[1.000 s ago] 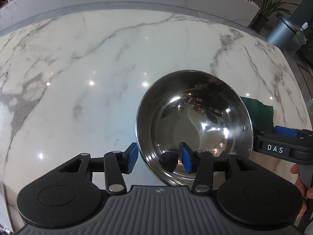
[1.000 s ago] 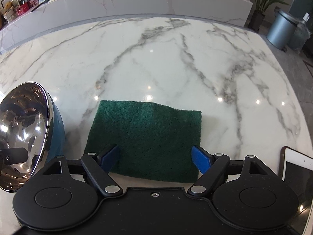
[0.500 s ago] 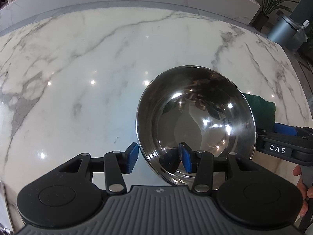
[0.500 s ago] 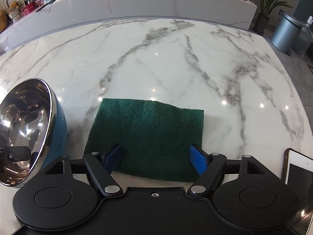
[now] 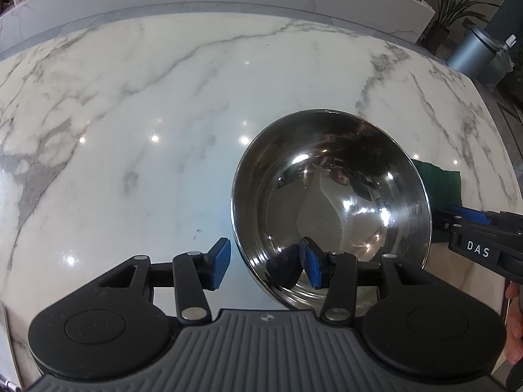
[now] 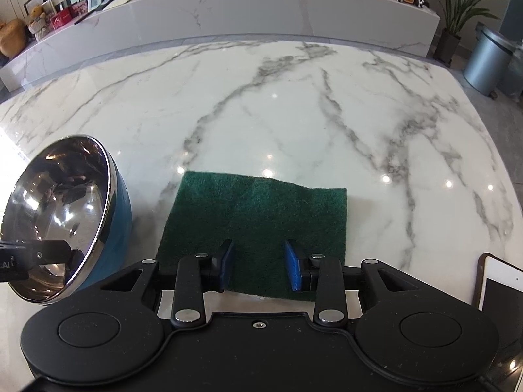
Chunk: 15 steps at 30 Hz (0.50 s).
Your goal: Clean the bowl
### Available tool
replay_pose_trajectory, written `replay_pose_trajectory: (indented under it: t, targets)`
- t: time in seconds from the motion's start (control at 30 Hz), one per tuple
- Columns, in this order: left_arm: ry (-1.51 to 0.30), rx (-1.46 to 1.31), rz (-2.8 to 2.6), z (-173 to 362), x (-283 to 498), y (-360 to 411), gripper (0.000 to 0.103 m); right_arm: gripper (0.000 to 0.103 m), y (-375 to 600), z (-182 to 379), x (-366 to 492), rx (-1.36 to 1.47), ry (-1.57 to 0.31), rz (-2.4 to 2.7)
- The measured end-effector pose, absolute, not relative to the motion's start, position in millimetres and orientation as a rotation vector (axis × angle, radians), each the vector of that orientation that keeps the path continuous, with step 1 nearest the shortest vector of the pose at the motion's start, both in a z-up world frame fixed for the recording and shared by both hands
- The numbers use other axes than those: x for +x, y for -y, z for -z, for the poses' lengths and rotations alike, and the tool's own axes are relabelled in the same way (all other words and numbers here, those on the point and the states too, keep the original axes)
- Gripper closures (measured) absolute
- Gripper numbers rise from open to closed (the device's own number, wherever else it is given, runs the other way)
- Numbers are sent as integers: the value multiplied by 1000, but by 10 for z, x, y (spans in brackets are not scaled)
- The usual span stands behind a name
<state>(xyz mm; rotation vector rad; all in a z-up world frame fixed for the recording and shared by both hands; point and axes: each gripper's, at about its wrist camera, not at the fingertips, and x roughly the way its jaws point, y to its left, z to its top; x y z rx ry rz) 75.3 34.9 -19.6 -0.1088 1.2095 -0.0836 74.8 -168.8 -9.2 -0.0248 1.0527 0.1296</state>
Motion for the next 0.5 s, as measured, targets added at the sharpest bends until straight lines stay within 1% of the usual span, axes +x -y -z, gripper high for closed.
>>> replay_pose_trajectory:
  t: [0.03, 0.1, 0.27, 0.37, 0.5]
  targets:
    - [-1209, -105, 83, 193, 751, -350, 58, 61, 1700, 70, 741, -24, -1049, -129]
    - [-1208, -98, 82, 187, 749, -348, 58, 58, 1746, 32, 731, -16, -1050, -122]
    - [-1207, -86, 86, 181, 738, -335, 58, 57, 1866, -4, 765, 17, -1089, -133]
    - [-1209, -74, 91, 182, 732, -317, 58, 57, 1909, -36, 823, -9, -1114, -161]
    - [-1210, -68, 96, 179, 728, -309, 58, 55, 1994, -58, 905, -13, -1151, -182]
